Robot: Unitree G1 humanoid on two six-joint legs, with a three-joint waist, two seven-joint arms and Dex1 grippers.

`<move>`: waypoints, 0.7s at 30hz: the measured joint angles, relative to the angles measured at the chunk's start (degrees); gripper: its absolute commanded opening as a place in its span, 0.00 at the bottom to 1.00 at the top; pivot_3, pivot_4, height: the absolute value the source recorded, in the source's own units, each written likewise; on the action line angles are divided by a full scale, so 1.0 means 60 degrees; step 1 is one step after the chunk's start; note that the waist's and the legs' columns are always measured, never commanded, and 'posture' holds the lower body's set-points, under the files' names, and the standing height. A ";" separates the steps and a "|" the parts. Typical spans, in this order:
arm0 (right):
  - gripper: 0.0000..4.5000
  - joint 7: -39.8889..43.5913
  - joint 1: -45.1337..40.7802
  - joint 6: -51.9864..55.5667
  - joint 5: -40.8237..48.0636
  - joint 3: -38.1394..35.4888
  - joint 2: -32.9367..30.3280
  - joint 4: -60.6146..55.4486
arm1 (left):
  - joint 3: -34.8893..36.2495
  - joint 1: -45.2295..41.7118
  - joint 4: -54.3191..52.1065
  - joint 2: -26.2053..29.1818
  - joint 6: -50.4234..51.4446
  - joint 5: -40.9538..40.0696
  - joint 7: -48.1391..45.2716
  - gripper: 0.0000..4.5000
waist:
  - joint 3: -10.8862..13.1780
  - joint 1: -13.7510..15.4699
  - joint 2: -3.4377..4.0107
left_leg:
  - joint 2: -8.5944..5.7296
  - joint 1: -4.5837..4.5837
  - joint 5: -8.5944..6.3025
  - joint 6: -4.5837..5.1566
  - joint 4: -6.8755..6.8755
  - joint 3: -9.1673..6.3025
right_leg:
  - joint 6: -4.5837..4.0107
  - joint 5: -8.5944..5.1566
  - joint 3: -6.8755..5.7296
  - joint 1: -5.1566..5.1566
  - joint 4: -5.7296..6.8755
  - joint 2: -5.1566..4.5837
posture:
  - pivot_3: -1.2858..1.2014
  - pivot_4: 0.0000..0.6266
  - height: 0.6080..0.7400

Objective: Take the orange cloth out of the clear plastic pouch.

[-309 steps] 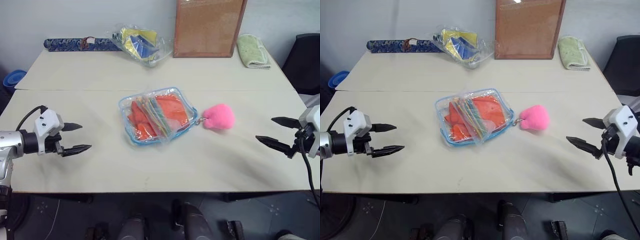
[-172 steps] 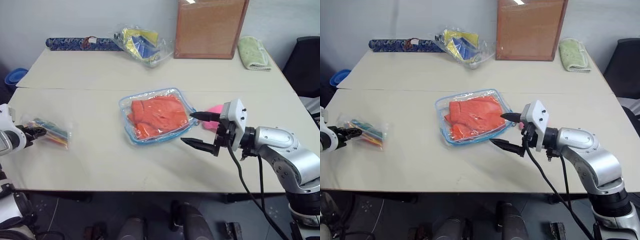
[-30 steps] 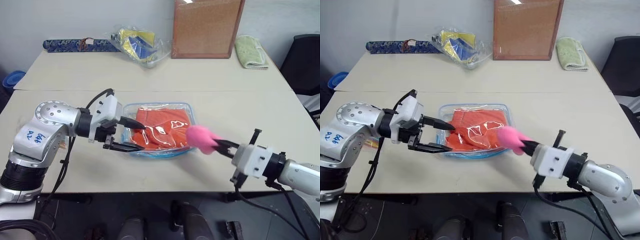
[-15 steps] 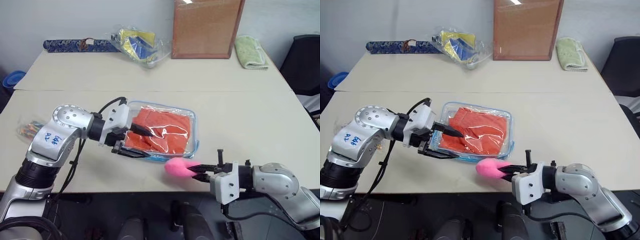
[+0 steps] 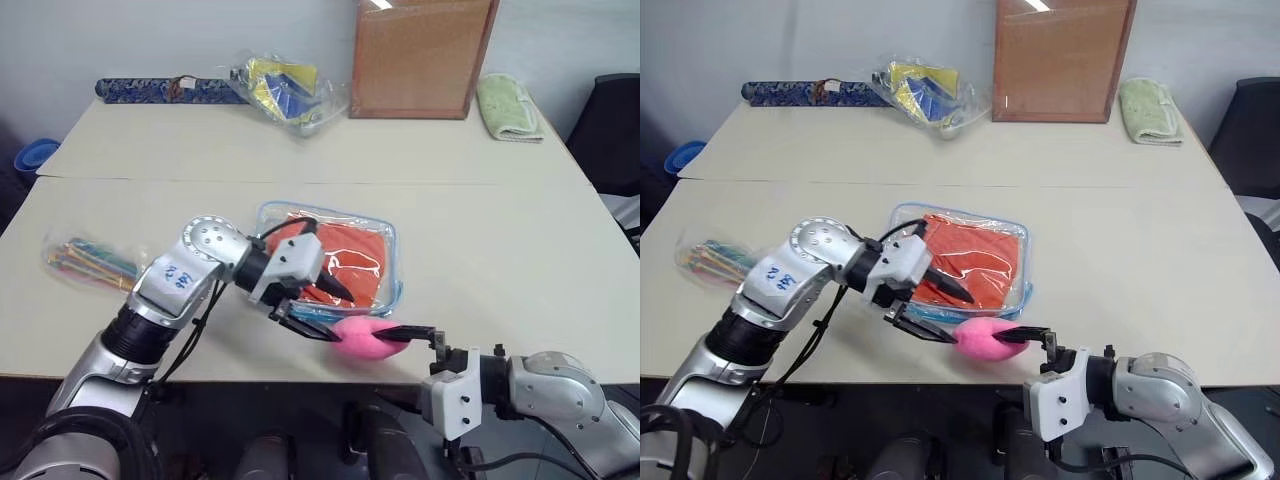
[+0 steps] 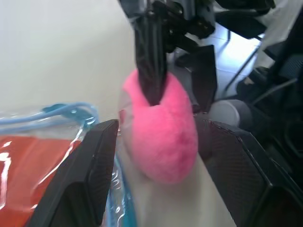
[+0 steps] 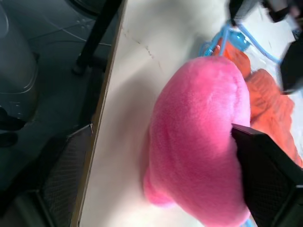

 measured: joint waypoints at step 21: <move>1.00 0.0403 0.0923 0.1367 0.1926 -0.4399 -0.0485 -0.0206 | -0.0486 0.0570 0.1148 -0.0970 -0.1938 0.2032 0.1012 0.12 | -0.0003 -0.0006 -0.0006 | 0.0004 0.0012 -0.0008 0.0030 0.0001 -0.0010 | 0.0005 0.0003 0.0001 0.0015 -0.0003 -0.0012 | 0.52 0.24 1.00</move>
